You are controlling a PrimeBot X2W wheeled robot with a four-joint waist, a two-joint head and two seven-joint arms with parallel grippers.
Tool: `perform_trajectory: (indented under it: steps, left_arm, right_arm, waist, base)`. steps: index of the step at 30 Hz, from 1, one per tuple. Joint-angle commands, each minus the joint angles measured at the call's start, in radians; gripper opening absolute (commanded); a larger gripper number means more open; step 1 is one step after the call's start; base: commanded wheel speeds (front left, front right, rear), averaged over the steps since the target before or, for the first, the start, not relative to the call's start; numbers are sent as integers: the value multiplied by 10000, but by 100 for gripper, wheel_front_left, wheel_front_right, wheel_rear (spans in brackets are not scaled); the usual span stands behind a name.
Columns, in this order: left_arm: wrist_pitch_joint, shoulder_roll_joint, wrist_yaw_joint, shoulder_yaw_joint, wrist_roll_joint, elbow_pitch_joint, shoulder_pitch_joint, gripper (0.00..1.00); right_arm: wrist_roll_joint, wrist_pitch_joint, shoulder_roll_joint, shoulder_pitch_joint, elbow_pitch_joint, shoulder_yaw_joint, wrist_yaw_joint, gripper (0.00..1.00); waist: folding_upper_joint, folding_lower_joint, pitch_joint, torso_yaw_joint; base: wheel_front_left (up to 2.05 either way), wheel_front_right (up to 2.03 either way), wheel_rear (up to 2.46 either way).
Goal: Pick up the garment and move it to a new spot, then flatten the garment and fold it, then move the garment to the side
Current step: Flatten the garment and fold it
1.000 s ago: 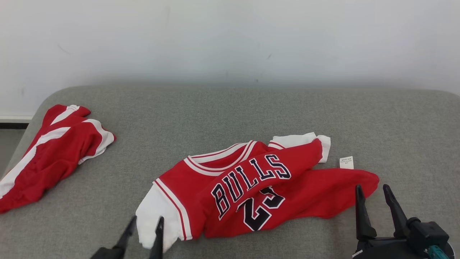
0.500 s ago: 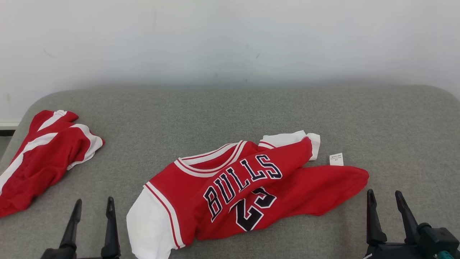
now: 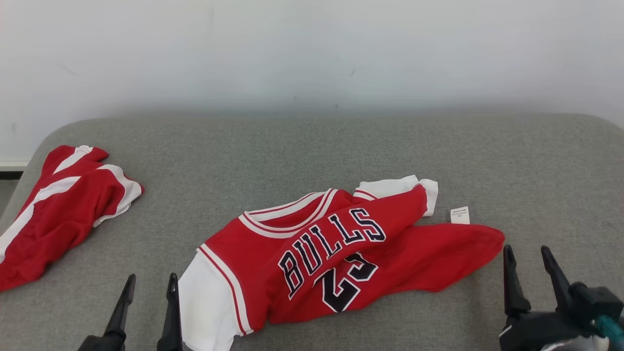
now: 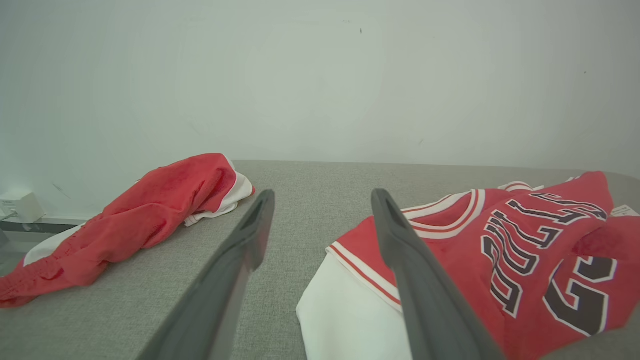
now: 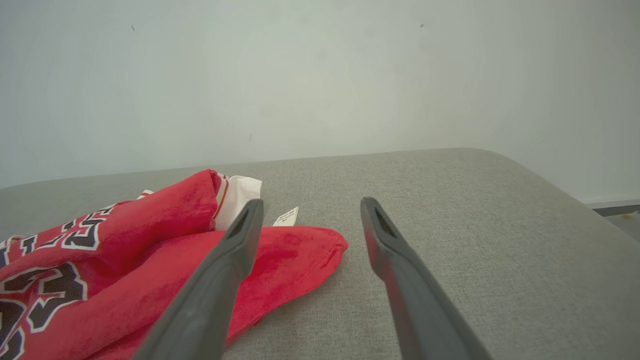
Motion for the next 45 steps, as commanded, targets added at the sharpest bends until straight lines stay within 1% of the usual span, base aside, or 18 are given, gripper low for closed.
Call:
perform_trajectory:
  steps: [1, 6, 10, 15, 20, 23, 24, 25, 29, 33, 39, 41, 42, 45]
  left_arm:
    - [-33, -80, -85, 27, 168, 43, -146, 100]
    - [-33, -233, -248, 122, 226, 152, -327, 100]
    - [-33, -387, -340, 119, 334, 173, -375, 100]
    - [-33, -473, -486, 193, 400, 322, -605, 100]
    - [-33, -557, -573, 205, 500, 396, -801, 100]
    - [-33, -585, -597, 197, 539, 452, -895, 100]
    - [-33, -596, -619, 200, 556, 466, -927, 100]
    - [-33, -607, -637, 207, 581, 483, -950, 100]
    - [-33, -610, -674, 282, 613, 541, -860, 100]
    - [-33, -634, -680, 357, 660, 621, -617, 100]
    - [-33, -705, -696, 419, 689, 634, -371, 100]
    - [-33, -731, -707, 405, 706, 644, -318, 100]
    - [-33, -757, -718, 389, 708, 649, -284, 100]
    - [-33, -774, -729, 393, 719, 682, -258, 100]
  right_arm:
    - [38, -4, -202, -311, 248, 36, -26, 100]
    - [150, 167, -813, -1210, 1389, 67, -26, 100]
    - [293, 209, -1181, -1859, 2414, 59, -26, 100]
    - [586, 148, -1369, -2456, 3833, 159, -26, 100]
    - [1083, 87, -1334, -2970, 5170, 411, -26, 100]
    - [1324, 51, -1312, -3303, 5759, 634, -26, 100]
    - [1455, 36, -1274, -3381, 5929, 698, -26, 44]
    - [1562, 17, -1258, -3470, 6037, 749, -26, 0]
    - [1756, -11, -1298, -3597, 6099, 954, -26, 0]
    - [1756, -13, -1510, -3281, 5231, 808, -26, 0]
    - [1615, -4, -1976, -2724, 3842, 317, -26, 0]
    - [1564, -4, -2224, -2579, 3448, 170, -26, 0]
    - [1530, -5, -2473, -2469, 3017, -11, -26, 0]
    - [1416, -4, -2770, -2205, 2338, -422, -26, 0]
  waist:
    - [-1, -1, 59, 76]
    - [-1, -1, 254, 356]
    - [-1, -1, 494, 609]
    - [-1, -1, 791, 921]
    - [-1, -1, 958, 1176]
    - [-1, -1, 1015, 1313]
    - [-1, -1, 1018, 1341]
    - [-1, -1, 1009, 1361]
    - [-1, -1, 894, 1352]
    - [-1, -1, 619, 1219]
    - [-1, -1, 248, 883]
    - [-1, -1, 192, 784]
    - [-1, -1, 153, 705]
    - [-1, -1, 95, 616]
  base:
    - [0, 0, 0]
    - [0, 0, 0]
    - [0, 0, 0]
    - [0, 0, 0]
    - [0, 0, 0]
    - [0, 0, 0]
    - [0, 0, 0]
    - [0, 0, 0]
    - [0, 0, 0]
    - [0, 0, 0]
    - [0, 0, 0]
    - [0, 0, 0]
    - [0, 0, 0]
    - [0, 0, 0]
